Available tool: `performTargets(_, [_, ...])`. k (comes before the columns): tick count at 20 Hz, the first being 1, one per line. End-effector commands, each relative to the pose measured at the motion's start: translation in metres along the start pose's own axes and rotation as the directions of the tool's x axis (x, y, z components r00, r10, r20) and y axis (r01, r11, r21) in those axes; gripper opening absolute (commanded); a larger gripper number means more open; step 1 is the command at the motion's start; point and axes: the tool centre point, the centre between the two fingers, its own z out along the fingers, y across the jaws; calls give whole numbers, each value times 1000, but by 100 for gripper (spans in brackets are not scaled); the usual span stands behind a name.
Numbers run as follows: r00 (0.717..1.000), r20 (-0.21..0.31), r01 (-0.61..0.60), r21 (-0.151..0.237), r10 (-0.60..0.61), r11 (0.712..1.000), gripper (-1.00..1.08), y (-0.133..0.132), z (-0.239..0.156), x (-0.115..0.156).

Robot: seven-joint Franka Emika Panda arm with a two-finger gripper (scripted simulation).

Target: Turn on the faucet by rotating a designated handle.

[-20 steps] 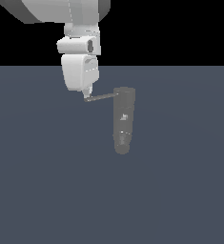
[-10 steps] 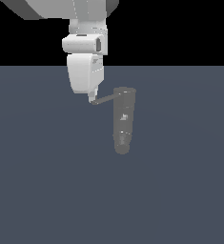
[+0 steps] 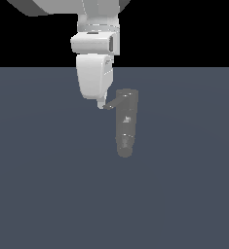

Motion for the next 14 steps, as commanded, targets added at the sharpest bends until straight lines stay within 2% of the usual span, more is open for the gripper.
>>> performTargets(1, [1000,-1,-5,-3,5,1000,-100,8,0,9])
performTargets(4, [1000,-1,-4,-3,4,1000,-100,15,0,16])
performTargets(6, [1000,0,1,-1,-1,1000,-100,12,0,11])
performTargets(14, [1000,-1,-1,-2,1,1000,-100,12,0,56])
